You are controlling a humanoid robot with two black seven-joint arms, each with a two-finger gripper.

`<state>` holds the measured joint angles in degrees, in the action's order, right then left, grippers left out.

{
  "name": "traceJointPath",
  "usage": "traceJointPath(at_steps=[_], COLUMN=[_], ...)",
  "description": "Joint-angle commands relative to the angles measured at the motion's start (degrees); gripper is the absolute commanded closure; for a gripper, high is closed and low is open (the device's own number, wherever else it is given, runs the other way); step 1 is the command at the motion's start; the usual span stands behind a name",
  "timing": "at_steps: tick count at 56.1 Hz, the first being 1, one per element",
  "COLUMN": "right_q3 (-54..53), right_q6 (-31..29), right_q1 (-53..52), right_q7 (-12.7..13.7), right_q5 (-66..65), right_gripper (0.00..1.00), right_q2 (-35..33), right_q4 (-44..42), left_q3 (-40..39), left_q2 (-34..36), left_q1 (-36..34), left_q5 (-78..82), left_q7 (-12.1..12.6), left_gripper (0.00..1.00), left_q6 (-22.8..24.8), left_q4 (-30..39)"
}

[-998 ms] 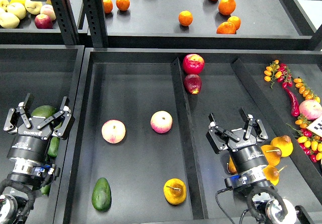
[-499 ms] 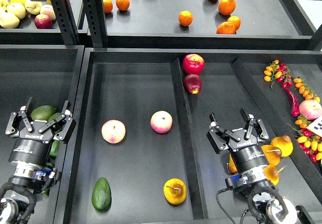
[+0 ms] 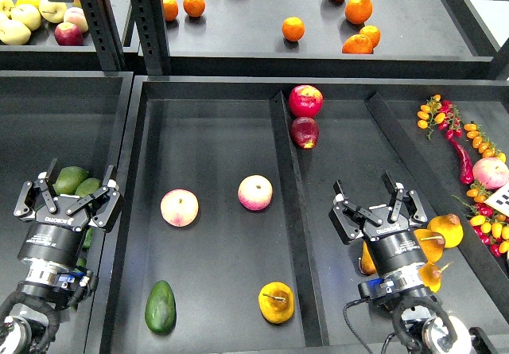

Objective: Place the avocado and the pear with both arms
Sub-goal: 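Swing the left gripper out over the middle bin toward the apples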

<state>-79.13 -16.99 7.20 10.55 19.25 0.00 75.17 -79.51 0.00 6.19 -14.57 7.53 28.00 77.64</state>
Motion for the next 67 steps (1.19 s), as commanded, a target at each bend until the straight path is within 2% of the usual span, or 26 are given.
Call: traceJointPath(at_steps=[1,12,22,29,37,45,55,64,67], right_q3=[-0.67,-1.64,-2.78,-2.96,-3.31,-3.66,-3.66,-3.66,-3.92], right_q6=[0.21,0.38,1.0,1.0,2.14,2.4,3.19,5.83,6.09], right_q1=[0.0,0.09,0.09,0.18,0.27,0.18,0.18,0.09,-0.08], right_q7=[0.0,0.0,0.0,0.0,-0.09,-0.61,-0.7,-0.7,-0.7], right_q5=[-0.36,-1.23,-1.32,-1.32,-1.41,-1.5,-1.41,-1.41,-1.41], right_gripper=[0.0,0.0,0.0,0.0,0.0,0.0,0.0,0.0,0.0], right_q2=[0.0,0.0,0.0,0.0,0.0,0.0,0.0,0.0,0.0], right_q4=[-0.02,-0.28,-0.46,-0.37,-0.46,-0.46,-0.55,-0.46,-0.46], left_q3=[0.94,3.93,4.81,6.56,7.88,8.59,9.02,11.92,14.73], left_q2=[0.0,2.28,9.66,15.9,18.63,21.45,22.85,23.55,25.92], left_q1=[-1.27,-2.59,-6.63,-9.88,-11.47,-15.24,-16.48,-17.27,-18.85], left_q5=[5.6,7.45,7.71,7.89,7.89,9.82,14.74,15.45,16.24], left_q7=[0.55,4.07,6.0,8.2,10.04,14.7,20.41,20.47,20.47], left_gripper=[0.0,0.0,0.0,0.0,0.0,0.0,0.0,0.0,0.0], left_q6=[0.0,0.0,0.0,0.0,0.0,0.0,0.0,0.0,0.0], left_q4=[-0.39,-0.3,-0.39,-1.7,-1.79,-1.88,-1.88,-1.18,-1.27])
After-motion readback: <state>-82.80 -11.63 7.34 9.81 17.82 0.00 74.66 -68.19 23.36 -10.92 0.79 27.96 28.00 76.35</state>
